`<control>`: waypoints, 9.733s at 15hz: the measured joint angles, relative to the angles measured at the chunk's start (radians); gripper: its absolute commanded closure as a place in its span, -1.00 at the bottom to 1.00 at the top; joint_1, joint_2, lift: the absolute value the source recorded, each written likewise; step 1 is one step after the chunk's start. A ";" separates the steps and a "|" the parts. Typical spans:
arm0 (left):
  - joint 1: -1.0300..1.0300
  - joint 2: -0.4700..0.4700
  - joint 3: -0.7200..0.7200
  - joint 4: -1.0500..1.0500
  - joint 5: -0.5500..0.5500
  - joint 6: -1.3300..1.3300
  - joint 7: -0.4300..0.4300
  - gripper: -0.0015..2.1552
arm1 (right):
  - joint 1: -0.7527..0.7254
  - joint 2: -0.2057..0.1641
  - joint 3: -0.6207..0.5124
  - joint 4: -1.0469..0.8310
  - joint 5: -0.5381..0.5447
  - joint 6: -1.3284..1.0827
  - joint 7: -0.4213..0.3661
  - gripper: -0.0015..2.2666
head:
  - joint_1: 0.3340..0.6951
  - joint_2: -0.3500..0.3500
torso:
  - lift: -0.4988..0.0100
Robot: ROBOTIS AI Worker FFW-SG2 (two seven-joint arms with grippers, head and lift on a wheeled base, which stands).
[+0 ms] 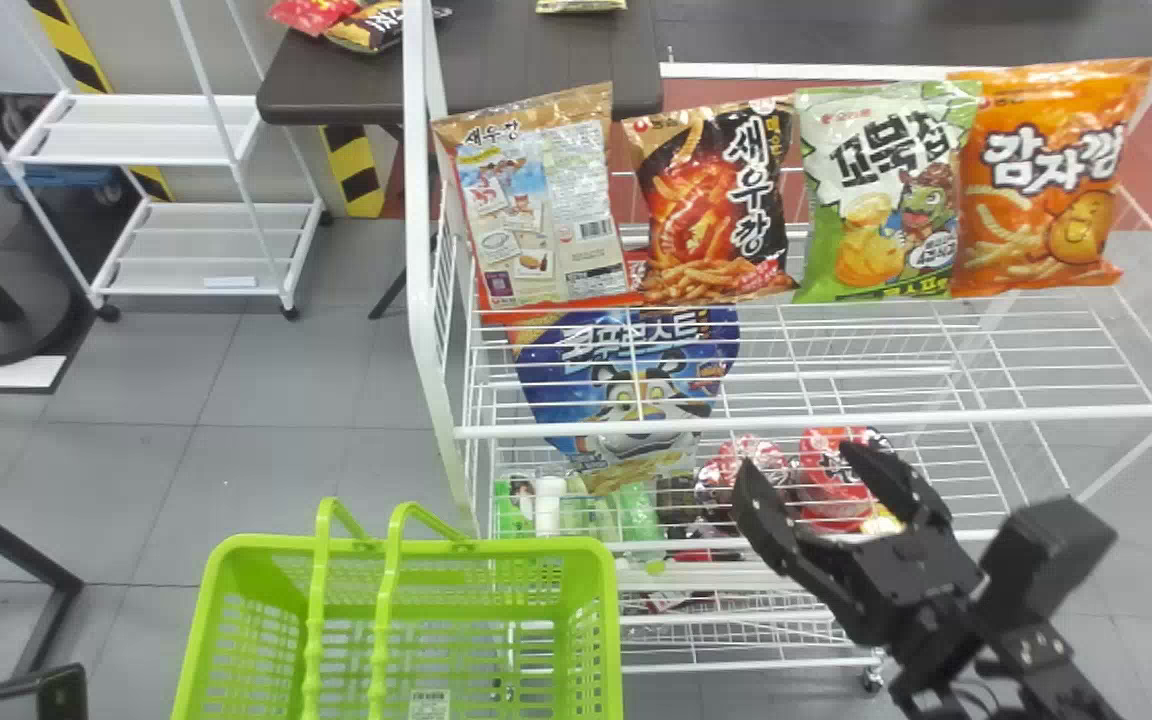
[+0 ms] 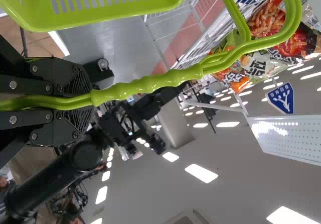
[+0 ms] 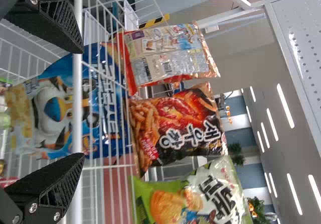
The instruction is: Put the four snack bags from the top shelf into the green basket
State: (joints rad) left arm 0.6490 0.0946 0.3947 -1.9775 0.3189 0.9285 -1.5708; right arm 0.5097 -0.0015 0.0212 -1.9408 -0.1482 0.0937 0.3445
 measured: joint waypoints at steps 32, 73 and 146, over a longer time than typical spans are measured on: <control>-0.050 0.067 -0.026 0.059 0.035 0.001 0.000 0.99 | -1.019 0.000 0.365 0.986 -0.103 0.068 -0.016 0.99 | 1.00 0.70 | 0.96; -0.144 0.071 -0.038 0.074 0.015 0.105 0.000 0.99 | 0.056 -0.065 0.226 -0.337 -0.072 0.874 0.038 -0.95 | 1.00 1.00 | 0.96; -0.131 0.074 -0.039 0.088 0.022 0.102 0.000 0.99 | -0.204 -0.169 0.052 -0.195 -0.043 0.611 -0.166 -0.95 | 1.00 0.16 | 0.96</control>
State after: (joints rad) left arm 0.5185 0.1688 0.3560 -1.8898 0.3413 1.0302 -1.5708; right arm 0.3056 -0.1701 0.0727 -2.1357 -0.1915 0.7045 0.1782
